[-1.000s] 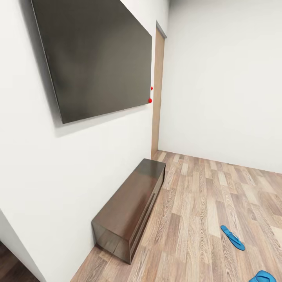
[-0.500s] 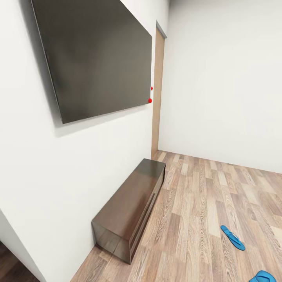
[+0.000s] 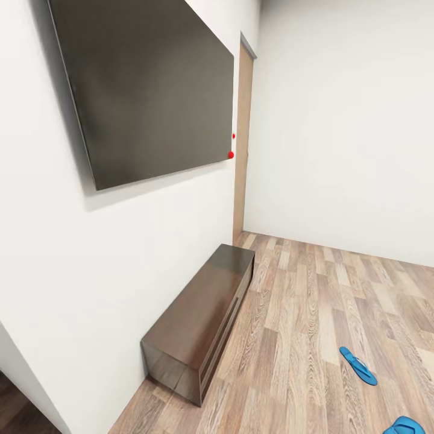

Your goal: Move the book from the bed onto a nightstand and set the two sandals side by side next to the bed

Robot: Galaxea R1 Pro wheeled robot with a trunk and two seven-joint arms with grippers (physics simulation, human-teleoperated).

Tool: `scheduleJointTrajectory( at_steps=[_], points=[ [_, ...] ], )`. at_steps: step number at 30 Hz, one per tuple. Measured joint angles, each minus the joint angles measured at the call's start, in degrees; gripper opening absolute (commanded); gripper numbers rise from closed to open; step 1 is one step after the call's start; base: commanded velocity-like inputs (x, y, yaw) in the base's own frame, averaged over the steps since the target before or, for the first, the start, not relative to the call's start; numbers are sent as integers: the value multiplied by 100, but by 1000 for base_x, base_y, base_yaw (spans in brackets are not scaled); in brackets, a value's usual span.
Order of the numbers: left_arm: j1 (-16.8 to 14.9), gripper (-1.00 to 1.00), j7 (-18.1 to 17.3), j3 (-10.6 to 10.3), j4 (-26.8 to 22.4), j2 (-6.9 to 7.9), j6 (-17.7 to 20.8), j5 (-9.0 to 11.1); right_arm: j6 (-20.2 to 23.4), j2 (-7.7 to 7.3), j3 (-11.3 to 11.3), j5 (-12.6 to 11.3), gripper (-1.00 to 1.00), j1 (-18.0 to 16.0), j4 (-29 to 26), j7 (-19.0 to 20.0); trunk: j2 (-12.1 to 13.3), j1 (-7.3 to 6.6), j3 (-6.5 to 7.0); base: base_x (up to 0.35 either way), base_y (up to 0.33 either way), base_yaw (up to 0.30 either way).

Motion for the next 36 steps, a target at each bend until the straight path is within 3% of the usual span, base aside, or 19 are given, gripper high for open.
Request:
scheduleJointTrajectory(
  at_steps=[12, 20, 36],
  points=[
    [0, 100, -22, 3, -9, -3, -1, -7, 2, 20, -1, 1, 100, 0, -1, 6, 0, 0, 0, 8, 0, 0],
    [0, 100, -43, -18, -19, -1, -117, -25, 0, 25, -8, -3, 100, 1, -19, 3, 0, -3, 0, 191, 0, -41],
    [0, 100, -42, -23, -22, 3, -515, -30, -1, 15, -24, -7, 100, 1, -13, 2, 0, 0, 0, 69, 0, -244]
  ],
)
